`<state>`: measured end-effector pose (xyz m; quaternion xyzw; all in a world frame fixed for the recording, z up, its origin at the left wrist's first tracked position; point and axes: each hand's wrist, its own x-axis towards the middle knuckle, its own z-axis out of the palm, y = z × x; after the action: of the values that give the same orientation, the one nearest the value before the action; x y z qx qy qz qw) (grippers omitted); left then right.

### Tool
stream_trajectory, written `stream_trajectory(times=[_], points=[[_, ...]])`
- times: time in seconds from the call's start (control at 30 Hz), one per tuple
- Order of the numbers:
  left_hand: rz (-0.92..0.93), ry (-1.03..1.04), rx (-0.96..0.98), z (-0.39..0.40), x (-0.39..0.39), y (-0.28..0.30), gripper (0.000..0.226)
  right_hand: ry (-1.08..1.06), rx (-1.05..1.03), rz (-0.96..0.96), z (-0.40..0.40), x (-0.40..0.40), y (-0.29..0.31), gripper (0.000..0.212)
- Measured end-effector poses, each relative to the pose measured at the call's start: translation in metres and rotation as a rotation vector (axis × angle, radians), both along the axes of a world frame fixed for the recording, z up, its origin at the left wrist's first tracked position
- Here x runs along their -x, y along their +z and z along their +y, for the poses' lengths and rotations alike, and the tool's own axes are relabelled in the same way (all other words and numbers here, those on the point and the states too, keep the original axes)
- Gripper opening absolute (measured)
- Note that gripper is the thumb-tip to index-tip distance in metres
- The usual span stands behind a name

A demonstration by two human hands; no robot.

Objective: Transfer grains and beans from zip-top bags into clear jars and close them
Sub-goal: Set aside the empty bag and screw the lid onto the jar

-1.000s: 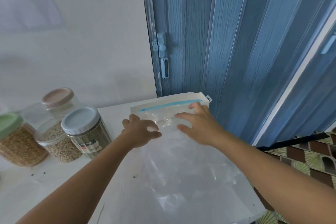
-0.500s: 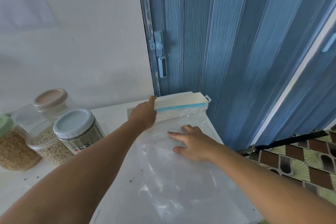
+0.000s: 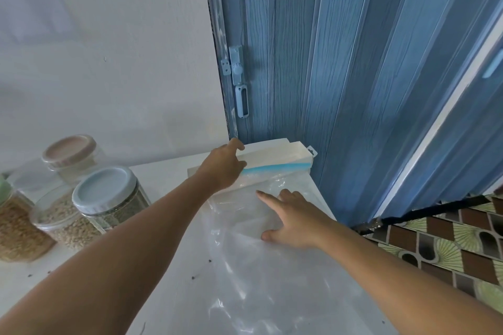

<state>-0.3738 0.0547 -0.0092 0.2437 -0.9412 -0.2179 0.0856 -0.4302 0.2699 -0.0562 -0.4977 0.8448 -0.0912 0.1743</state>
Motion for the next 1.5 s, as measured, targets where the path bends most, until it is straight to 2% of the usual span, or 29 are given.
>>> stream_trajectory(times=[0.1, 0.23, 0.33, 0.5, 0.7, 0.9, 1.03, 1.17, 1.3, 1.5], points=[[-0.078, -0.019, -0.038, 0.0, 0.002, -0.004, 0.036, -0.024, 0.015, 0.004, -0.001, -0.002, -0.002, 0.098], [-0.177, -0.078, -0.195, -0.002, 0.007, -0.003, 0.048, -0.04, 0.001, -0.013, -0.004, -0.002, -0.005, 0.098], [-0.296, -0.157, -0.151, -0.002, 0.011, -0.001, 0.061, -0.035, -0.032, 0.004, -0.005, -0.002, -0.007, 0.096], [-0.167, -0.092, -0.035, 0.0, 0.016, -0.004, 0.057, -0.036, -0.067, 0.021, -0.008, -0.001, -0.005, 0.099], [-0.072, -0.053, -0.073, -0.014, 0.017, 0.022, 0.075, -0.064, -0.138, -0.014, -0.016, 0.005, -0.001, 0.11], [0.018, -0.062, -0.064, -0.023, 0.007, 0.045, 0.061, -0.08, -0.221, -0.049, -0.029, 0.013, 0.005, 0.119], [0.082, -0.094, -0.001, -0.016, 0.0, 0.05, 0.058, -0.085, -0.23, -0.039, -0.041, 0.016, 0.006, 0.112], [0.057, -0.144, 0.069, -0.003, -0.011, 0.035, 0.056, -0.075, -0.2, -0.053, -0.051, 0.015, 0.006, 0.108], [0.038, -0.117, 0.049, -0.004, -0.019, 0.012, 0.054, -0.091, -0.125, -0.063, -0.055, 0.015, 0.001, 0.105], [-0.001, -0.052, -0.005, -0.012, -0.025, -0.01, 0.057, -0.143, -0.005, -0.085, -0.044, 0.017, 0.013, 0.071]])
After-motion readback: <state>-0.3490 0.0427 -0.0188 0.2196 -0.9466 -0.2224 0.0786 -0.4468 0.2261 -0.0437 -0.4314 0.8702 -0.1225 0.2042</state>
